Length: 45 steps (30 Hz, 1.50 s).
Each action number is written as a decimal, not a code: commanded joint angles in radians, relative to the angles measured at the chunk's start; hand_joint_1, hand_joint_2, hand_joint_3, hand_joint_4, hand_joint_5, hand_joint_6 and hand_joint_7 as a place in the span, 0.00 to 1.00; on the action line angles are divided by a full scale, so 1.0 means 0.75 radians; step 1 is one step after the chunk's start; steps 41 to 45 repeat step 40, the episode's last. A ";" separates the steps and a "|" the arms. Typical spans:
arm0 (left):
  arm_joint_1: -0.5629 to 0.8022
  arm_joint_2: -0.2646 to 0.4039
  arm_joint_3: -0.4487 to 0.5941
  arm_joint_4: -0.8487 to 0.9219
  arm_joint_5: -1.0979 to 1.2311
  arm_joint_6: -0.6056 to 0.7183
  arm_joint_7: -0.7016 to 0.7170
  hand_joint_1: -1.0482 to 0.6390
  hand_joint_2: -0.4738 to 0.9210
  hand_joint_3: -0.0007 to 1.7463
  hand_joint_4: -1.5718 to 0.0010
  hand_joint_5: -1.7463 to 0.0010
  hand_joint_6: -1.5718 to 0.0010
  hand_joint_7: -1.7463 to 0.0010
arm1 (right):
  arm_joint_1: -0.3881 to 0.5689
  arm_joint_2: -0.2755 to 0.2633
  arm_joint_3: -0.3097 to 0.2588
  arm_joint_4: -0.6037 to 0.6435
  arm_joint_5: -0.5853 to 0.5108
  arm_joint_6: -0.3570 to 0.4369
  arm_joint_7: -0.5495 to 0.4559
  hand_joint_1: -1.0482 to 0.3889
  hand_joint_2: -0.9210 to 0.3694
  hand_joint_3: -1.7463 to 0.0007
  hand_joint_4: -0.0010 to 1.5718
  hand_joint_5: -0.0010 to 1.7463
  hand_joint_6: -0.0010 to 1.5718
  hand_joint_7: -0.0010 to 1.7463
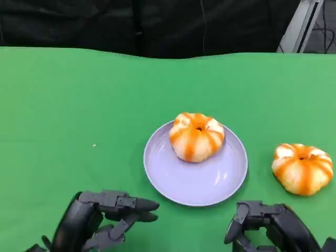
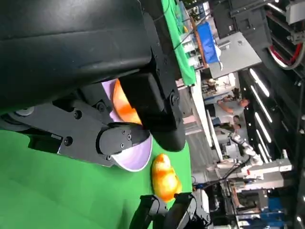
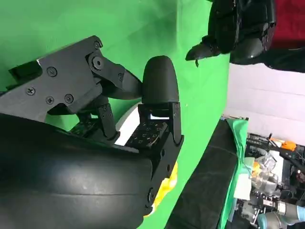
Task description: Grasp the bread from the table and place it into the plate.
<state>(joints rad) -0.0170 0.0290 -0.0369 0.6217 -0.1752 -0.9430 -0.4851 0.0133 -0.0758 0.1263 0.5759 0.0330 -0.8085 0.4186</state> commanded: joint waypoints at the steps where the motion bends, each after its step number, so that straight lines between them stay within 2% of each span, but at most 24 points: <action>1: -0.007 0.006 0.007 0.029 -0.001 -0.017 0.001 0.57 0.78 0.56 0.34 0.43 0.10 0.93 | 0.016 -0.020 -0.013 -0.016 0.009 -0.003 -0.007 0.65 0.25 0.43 0.53 0.84 0.55 0.68; 2: -0.006 -0.001 0.006 0.033 0.002 -0.014 0.005 0.56 0.73 0.63 0.38 0.28 0.16 0.76 | 0.017 -0.021 -0.013 -0.020 0.014 0.001 -0.003 0.65 0.25 0.43 0.53 0.83 0.54 0.68; 3: -0.004 -0.007 0.004 0.034 0.000 -0.011 0.006 0.54 0.68 0.69 0.42 0.17 0.29 0.49 | 0.019 -0.022 -0.013 -0.024 0.020 0.006 0.001 0.66 0.25 0.43 0.53 0.84 0.54 0.68; 4: -0.002 -0.012 0.004 0.034 -0.005 -0.007 0.005 0.53 0.66 0.72 0.43 0.13 0.34 0.38 | 0.020 -0.023 -0.013 -0.026 0.022 0.009 0.002 0.66 0.25 0.43 0.53 0.84 0.54 0.68; 6: 0.019 -0.030 0.002 0.020 -0.009 -0.009 0.011 0.52 0.64 0.75 0.44 0.09 0.39 0.26 | 0.023 -0.025 -0.010 -0.031 0.017 0.003 0.000 0.66 0.25 0.43 0.53 0.84 0.54 0.68; 9: 0.055 -0.058 -0.008 -0.001 -0.009 -0.014 0.013 0.52 0.62 0.80 0.46 0.03 0.44 0.18 | 0.029 -0.028 -0.009 -0.042 0.013 0.009 -0.002 0.66 0.25 0.44 0.52 0.84 0.54 0.69; 14: 0.059 -0.077 -0.025 0.011 -0.001 -0.023 -0.003 0.51 0.61 0.82 0.48 0.00 0.46 0.15 | 0.025 -0.027 -0.009 -0.038 0.016 0.010 0.000 0.66 0.24 0.44 0.52 0.84 0.54 0.68; 21: 0.063 -0.084 -0.041 0.008 0.006 -0.001 0.005 0.51 0.63 0.78 0.46 0.03 0.44 0.17 | 0.024 -0.027 -0.009 -0.037 0.023 0.013 0.008 0.66 0.24 0.44 0.52 0.83 0.54 0.68; 34: 0.048 -0.091 -0.046 0.037 0.003 -0.012 -0.005 0.51 0.63 0.78 0.44 0.08 0.41 0.23 | 0.034 -0.029 -0.010 -0.044 0.016 0.021 0.001 0.66 0.24 0.44 0.53 0.83 0.54 0.68; 45: 0.049 -0.091 -0.045 0.029 0.018 -0.015 0.007 0.51 0.63 0.79 0.44 0.07 0.41 0.23 | 0.035 -0.035 -0.009 -0.050 0.017 0.016 0.008 0.66 0.23 0.45 0.52 0.84 0.54 0.67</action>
